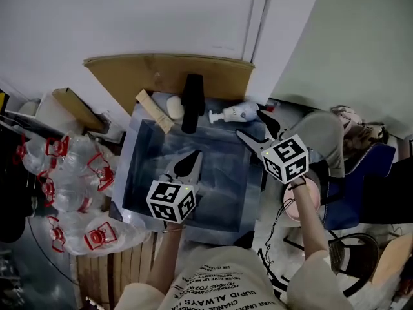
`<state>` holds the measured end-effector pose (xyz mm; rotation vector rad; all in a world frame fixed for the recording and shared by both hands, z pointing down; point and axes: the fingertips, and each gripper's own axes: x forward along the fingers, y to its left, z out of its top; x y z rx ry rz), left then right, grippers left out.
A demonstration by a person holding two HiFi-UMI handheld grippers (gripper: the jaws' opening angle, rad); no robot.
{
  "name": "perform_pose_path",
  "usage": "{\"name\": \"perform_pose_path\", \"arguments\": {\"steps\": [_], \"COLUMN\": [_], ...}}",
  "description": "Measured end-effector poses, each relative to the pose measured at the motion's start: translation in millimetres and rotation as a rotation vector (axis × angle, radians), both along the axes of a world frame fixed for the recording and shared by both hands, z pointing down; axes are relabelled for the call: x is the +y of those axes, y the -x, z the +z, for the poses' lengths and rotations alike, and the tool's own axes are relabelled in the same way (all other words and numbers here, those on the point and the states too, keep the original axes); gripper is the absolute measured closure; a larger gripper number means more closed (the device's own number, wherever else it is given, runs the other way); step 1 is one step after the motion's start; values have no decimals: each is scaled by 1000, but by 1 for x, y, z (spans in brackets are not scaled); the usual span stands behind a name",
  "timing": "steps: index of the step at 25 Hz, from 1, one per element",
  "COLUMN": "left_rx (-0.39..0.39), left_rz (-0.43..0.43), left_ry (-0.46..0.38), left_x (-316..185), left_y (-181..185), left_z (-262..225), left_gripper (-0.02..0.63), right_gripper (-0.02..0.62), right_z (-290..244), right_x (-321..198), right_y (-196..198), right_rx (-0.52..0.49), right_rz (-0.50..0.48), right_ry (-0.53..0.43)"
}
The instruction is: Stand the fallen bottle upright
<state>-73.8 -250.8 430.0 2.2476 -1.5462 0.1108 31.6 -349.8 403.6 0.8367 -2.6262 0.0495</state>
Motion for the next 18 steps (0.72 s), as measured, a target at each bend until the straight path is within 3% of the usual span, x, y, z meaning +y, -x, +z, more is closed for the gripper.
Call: {"name": "perform_pose_path", "arguments": {"steps": [10,18], "left_rx": [18,38], "left_rz": [19,53], "left_ry": [72,110], "left_x": [-27,-33], "left_y": [-14,-20], "left_z": [34,53], "left_gripper": [580,580], "right_gripper": [276,276], "right_z": [32,64], "right_x": [-37,-40], "right_y": [40,57], "right_rx": [246,514], "right_rz": [-271,-488], "right_ry": [-29,-11]}}
